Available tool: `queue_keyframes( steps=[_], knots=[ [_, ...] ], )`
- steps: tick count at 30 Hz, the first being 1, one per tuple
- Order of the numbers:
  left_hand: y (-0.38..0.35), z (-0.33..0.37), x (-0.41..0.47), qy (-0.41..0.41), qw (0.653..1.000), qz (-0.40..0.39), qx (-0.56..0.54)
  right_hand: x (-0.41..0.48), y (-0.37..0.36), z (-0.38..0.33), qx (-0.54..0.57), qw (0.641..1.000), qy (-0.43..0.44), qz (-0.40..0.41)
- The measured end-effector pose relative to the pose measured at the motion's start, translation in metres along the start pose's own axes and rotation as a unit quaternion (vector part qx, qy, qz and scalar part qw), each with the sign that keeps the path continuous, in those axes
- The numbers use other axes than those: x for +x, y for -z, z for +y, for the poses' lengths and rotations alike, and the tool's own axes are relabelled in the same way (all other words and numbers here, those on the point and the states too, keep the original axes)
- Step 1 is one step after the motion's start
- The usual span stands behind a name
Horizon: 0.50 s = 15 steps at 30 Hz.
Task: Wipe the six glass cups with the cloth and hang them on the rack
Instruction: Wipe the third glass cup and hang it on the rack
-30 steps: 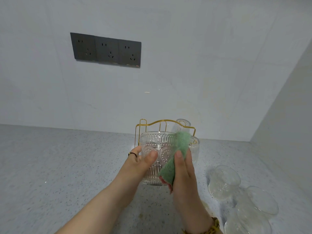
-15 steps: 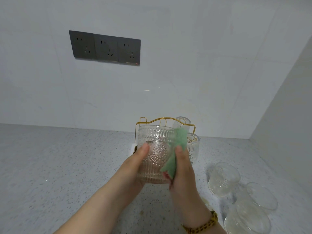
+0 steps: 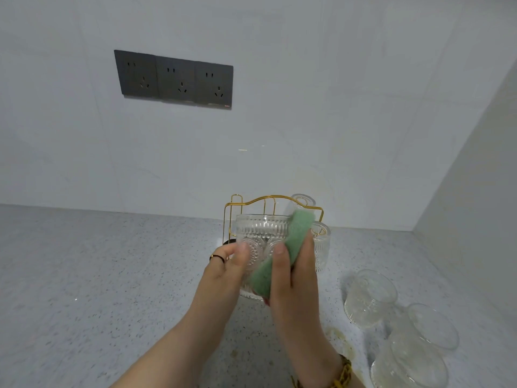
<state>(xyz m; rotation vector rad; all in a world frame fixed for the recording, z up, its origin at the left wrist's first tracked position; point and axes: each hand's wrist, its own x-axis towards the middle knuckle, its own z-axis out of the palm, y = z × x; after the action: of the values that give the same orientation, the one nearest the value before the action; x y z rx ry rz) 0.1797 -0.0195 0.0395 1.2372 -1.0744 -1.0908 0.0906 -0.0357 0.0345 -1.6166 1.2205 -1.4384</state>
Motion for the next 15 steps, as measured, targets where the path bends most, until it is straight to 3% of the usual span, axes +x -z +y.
queue_keyframes(
  steps=[4, 8, 10, 15],
  knots=[
    [0.003, 0.003, 0.005, 0.038, 0.997, -0.041, -0.059, 0.000, 0.002, 0.000, 0.027, 0.999, -0.020, -0.014],
    [0.009, 0.008, 0.004, 0.052, 0.985, -0.108, -0.127, 0.001, 0.015, -0.002, 0.211, 0.965, -0.141, -0.073],
    [0.009, 0.008, 0.003, 0.053, 0.978, -0.135, -0.153, 0.001, 0.016, 0.000, 0.263, 0.948, -0.162, -0.081],
    [0.006, 0.006, 0.007, 0.028, 0.993, -0.093, -0.074, 0.002, 0.016, 0.003, 0.227, 0.964, -0.137, -0.027]
  ],
)
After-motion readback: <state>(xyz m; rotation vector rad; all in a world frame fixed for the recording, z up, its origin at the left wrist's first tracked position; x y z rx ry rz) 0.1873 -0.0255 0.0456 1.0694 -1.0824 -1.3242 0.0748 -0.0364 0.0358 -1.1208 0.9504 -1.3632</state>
